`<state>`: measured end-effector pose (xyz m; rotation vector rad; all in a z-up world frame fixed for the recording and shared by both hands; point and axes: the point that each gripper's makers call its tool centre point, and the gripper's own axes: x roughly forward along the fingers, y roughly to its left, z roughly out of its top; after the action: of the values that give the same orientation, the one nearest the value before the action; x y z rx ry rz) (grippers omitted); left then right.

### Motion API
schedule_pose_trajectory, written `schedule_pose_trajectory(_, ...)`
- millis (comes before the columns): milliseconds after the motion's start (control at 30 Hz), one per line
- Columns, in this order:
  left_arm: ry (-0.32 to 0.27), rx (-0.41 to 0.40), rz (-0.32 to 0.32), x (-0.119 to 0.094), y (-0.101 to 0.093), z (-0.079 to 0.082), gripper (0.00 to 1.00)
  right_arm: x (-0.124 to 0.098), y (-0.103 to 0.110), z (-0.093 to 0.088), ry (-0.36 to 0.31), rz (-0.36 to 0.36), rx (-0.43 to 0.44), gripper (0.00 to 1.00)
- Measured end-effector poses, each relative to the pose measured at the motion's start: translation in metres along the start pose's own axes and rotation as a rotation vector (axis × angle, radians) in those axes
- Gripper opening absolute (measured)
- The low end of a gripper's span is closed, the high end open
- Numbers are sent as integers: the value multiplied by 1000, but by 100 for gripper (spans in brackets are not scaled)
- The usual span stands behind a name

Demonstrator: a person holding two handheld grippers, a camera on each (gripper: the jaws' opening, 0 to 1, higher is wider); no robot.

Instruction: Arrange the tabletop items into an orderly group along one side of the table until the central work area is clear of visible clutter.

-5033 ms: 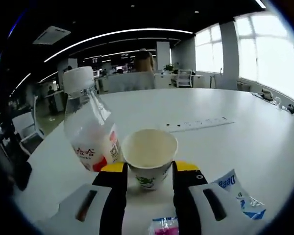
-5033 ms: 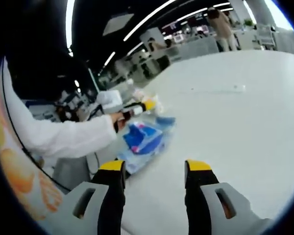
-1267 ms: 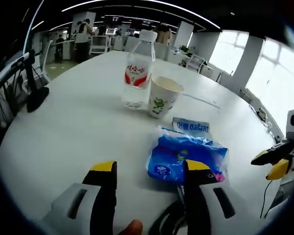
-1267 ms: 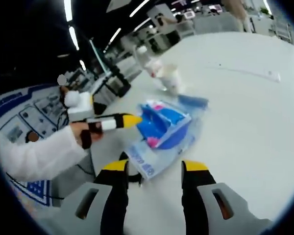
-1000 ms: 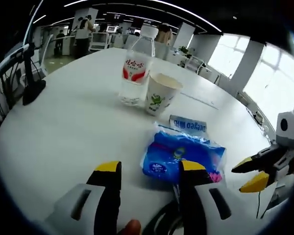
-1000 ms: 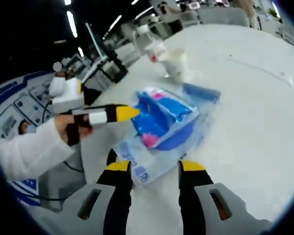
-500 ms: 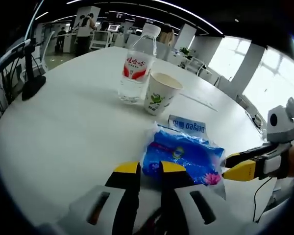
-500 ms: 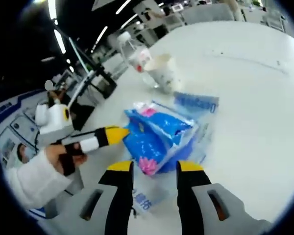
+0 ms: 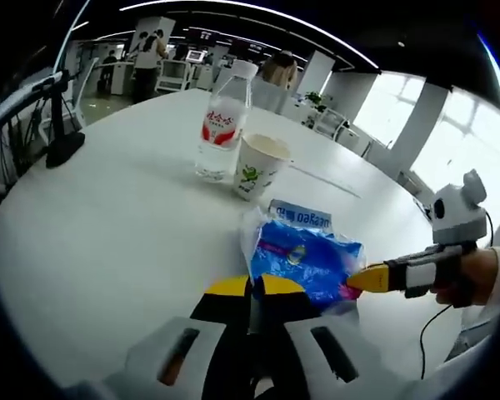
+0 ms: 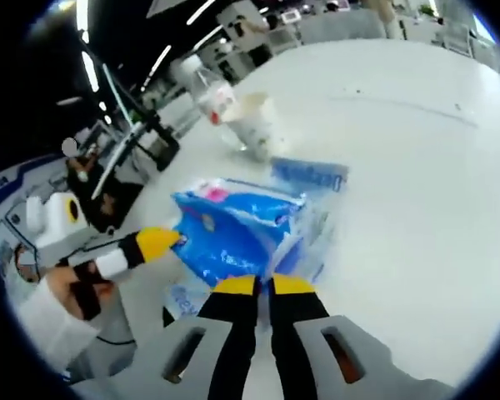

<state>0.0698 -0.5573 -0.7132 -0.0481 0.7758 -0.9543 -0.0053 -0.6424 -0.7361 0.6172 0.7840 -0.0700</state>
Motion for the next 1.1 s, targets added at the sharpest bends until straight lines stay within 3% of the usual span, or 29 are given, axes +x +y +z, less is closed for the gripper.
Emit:
schedule_pose_trajectory(167, -27, 42, -18, -11, -14, 8, 0, -18, 4, -2, -23, 38, 31, 1)
schedule_pose_trajectory(300, -32, 106, -44, -16, -34, 13, 0, -39, -2, 7, -97, 53, 100, 0)
schedule_pose_trajectory(567, -48, 144, -140, -15, -83, 12, 0, -93, -23, 11, -184, 11, 96, 0)
schedule_pose_trajectory(733, -23, 170, -199, -13, -112, 8, 0, -119, -35, 3, -207, -3, 83, 0)
schedule_pose_trajectory(933, 18, 251, -292, -8, -149, 0, 0, -151, -57, -8, -233, -50, 133, 0)
schedule_pose_trajectory(1100, 43, 232, -327, -4, -168, -5, 0, -169, -72, -6, -269, -72, 168, 0)
